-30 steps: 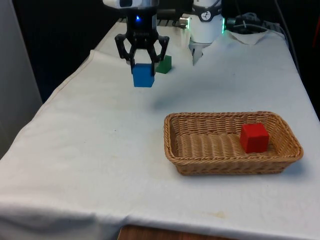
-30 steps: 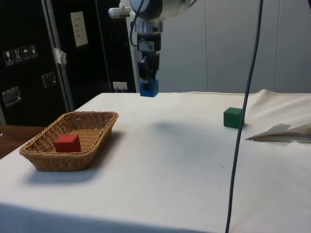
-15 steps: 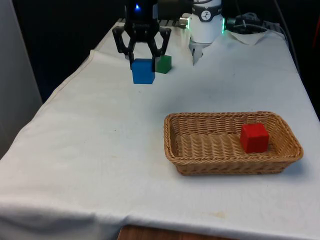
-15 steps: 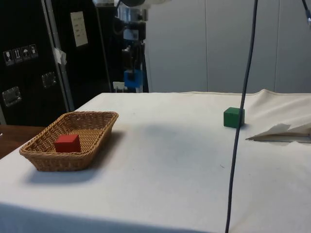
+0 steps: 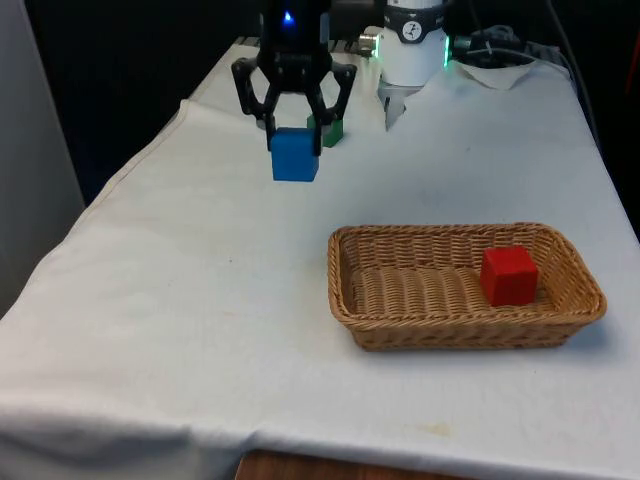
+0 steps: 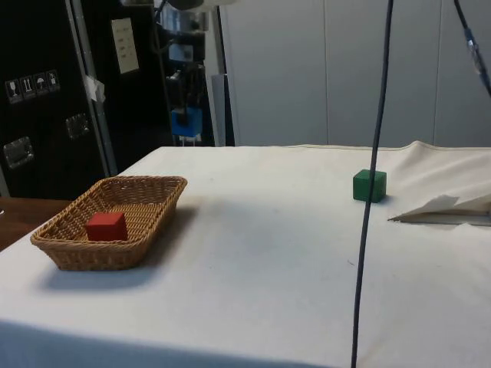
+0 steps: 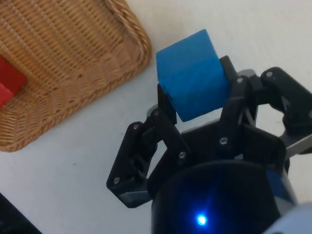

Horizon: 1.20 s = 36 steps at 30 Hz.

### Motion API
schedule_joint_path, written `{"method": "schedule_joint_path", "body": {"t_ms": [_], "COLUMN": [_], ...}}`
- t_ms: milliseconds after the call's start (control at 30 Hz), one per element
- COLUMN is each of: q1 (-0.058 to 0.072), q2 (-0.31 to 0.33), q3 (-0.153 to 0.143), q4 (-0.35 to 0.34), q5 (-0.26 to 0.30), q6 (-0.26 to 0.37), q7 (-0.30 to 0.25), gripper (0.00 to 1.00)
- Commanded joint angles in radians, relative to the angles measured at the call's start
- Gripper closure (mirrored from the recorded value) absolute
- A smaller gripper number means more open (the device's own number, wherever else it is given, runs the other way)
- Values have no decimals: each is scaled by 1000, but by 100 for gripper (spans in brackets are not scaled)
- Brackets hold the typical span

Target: Pick up exactly two blocks and place them into the basket.

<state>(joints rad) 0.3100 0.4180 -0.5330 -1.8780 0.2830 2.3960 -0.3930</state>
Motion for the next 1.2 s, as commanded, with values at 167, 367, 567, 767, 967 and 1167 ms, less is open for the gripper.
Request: {"method": "schedule_joint_path", "body": {"t_ms": [167,367,567,767,967,1167], "q1": [14,13,27,31,27,40], "q2": [39,59,104,138,179,236], "q3": [8,29,43,57,82,102], "q4": [53,84,140,174,204,229], "q5": [-18,-30,-64,-68,-64,-70], "q6": [-7,0,-6,-4,2,26], "q7": [42,66,123,142,152,176], "gripper": [98,98,98,98,98,98]}}
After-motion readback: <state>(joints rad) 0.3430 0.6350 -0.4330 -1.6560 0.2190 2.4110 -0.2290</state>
